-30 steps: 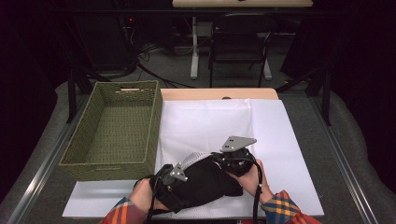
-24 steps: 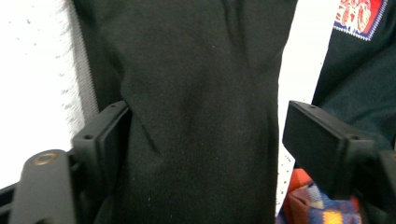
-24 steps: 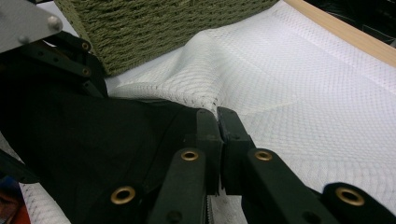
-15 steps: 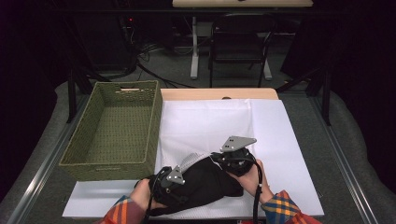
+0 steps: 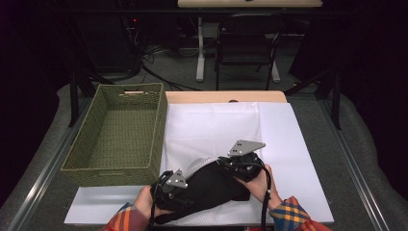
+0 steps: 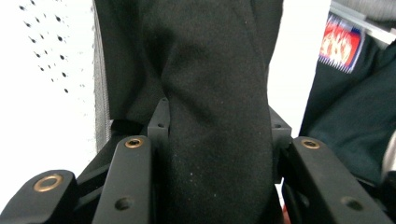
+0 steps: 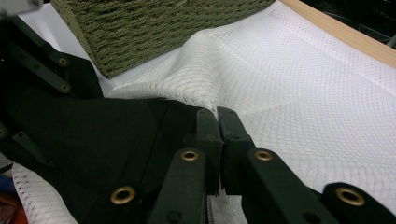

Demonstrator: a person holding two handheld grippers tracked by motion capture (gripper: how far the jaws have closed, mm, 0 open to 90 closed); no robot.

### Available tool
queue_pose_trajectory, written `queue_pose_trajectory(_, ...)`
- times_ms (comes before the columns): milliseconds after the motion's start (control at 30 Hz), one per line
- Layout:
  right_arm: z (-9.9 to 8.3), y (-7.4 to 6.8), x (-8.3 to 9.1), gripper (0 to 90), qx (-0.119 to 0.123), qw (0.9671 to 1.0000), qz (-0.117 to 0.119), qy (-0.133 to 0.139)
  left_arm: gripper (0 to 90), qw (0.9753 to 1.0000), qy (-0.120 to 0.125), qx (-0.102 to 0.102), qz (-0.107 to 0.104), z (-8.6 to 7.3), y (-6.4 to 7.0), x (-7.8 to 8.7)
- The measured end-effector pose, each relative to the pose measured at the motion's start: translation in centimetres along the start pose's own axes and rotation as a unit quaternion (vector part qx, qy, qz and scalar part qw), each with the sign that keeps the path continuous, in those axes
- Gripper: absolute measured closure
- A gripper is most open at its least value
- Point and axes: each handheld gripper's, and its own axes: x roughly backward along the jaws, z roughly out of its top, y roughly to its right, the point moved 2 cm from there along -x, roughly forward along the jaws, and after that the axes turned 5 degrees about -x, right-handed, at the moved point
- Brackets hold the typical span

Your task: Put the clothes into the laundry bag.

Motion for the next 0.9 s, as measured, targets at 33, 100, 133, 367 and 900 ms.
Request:
queue_pose_trajectory(33,0.0,0.0,0.0,88.8,-0.001,1.0,0.0,0.002,59.1,1.0,0.001,0.006,0.001,0.1,0.0,0.1)
queue_pose_trajectory(100,0.0,0.0,0.1,88.7,-0.002,1.0,0.0,0.003,59.0,0.9996,0.008,0.027,0.004,0.3,0.0,0.3)
queue_pose_trajectory(133,0.1,0.0,0.1,88.7,-0.001,1.0,0.0,0.005,59.0,0.9992,0.012,0.038,0.003,0.4,0.0,0.4)
queue_pose_trajectory(367,0.1,0.0,0.2,88.8,-0.005,0.9999,-0.002,0.009,58.3,0.9949,0.019,0.097,0.021,1.6,0.3,0.5)
queue_pose_trajectory(900,-0.7,-0.2,-0.5,88.8,-0.009,0.9999,-0.002,-0.006,53.7,0.9882,0.026,0.13,0.078,2.5,-0.3,-2.6)
